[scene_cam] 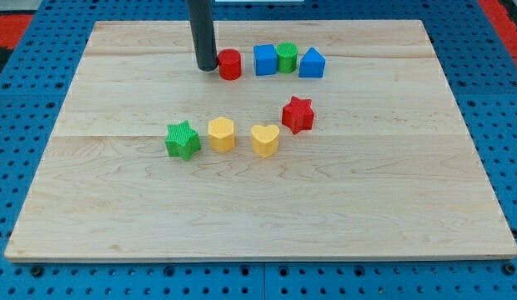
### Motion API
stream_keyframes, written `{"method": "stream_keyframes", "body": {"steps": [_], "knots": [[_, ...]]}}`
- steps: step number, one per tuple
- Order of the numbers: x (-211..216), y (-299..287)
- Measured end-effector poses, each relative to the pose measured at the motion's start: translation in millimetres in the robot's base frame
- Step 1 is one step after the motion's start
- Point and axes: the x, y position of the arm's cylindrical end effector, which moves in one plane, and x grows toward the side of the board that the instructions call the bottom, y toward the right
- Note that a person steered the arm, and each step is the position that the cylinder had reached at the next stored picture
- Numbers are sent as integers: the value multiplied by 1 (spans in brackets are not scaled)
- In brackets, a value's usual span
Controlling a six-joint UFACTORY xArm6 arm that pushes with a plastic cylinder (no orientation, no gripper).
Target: Slide your arm towards top right
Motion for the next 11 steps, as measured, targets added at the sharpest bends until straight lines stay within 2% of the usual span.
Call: {"method": "stream_keyframes", "body": {"steps": [1, 2, 3, 5, 7, 8, 11], "knots": [[0, -21], [18, -37], [36, -21], [39, 110], [39, 201], [28, 249], [-69, 241]]}}
